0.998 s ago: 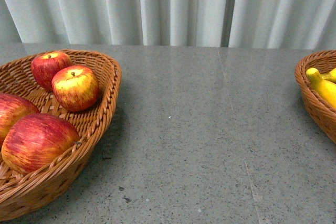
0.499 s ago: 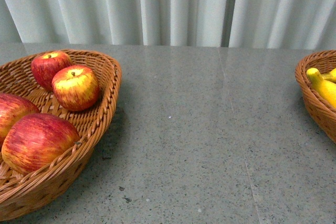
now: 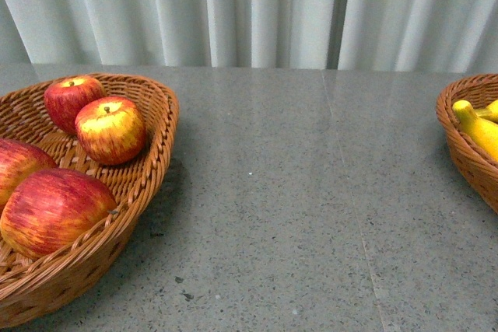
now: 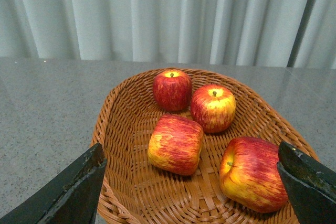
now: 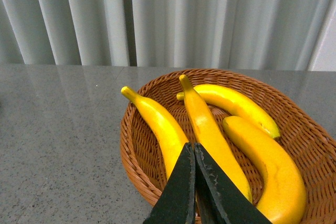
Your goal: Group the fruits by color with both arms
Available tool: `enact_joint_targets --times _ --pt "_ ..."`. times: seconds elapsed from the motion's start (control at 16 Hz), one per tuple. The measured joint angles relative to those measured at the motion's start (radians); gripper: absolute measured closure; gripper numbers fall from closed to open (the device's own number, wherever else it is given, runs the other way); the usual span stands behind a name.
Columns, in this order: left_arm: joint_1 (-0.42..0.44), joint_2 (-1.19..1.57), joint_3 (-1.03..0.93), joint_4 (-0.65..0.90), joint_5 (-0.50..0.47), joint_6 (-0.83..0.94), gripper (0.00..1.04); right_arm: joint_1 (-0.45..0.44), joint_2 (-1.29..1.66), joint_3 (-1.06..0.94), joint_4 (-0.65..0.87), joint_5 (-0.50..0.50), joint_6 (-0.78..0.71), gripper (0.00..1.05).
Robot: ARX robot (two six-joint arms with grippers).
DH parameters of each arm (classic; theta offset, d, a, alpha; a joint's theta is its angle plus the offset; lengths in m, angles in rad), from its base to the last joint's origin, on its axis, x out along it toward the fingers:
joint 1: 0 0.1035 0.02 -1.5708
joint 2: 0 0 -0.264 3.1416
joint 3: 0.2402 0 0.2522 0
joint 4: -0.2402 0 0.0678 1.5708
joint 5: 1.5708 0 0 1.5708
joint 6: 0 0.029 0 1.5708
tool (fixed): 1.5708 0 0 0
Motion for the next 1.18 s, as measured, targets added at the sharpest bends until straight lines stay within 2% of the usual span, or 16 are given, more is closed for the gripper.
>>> enact_joint_targets --times 0.25,0.5,0.69,0.75,0.81,0.87,0.94,1.18 --pt "0.000 0.000 0.000 0.001 0.000 0.000 0.07 0.000 0.000 0.000 -0.002 0.000 0.000 1.03" --pt "0.000 0.000 0.000 0.001 0.000 0.000 0.07 0.000 0.000 0.000 -0.002 0.000 0.000 0.65" --pt "0.000 0.000 0.000 0.001 0.000 0.000 0.07 0.000 0.000 0.000 -0.002 0.000 0.000 0.33" --pt "0.000 0.000 0.000 0.001 0.000 0.000 0.07 0.000 0.000 0.000 -0.002 0.000 0.000 0.26" --pt "0.000 0.000 0.000 0.001 0.000 0.000 0.07 0.000 0.000 0.000 -0.002 0.000 0.000 0.12" --pt "0.000 0.000 0.000 0.001 0.000 0.000 0.07 0.000 0.000 0.000 -0.002 0.000 0.000 0.05" --pt "0.000 0.000 0.000 0.001 0.000 0.000 0.07 0.000 0.000 0.000 -0.002 0.000 0.000 0.07" --pt "0.000 0.000 0.000 0.001 0.000 0.000 0.07 0.000 0.000 0.000 -0.002 0.000 0.000 0.07"
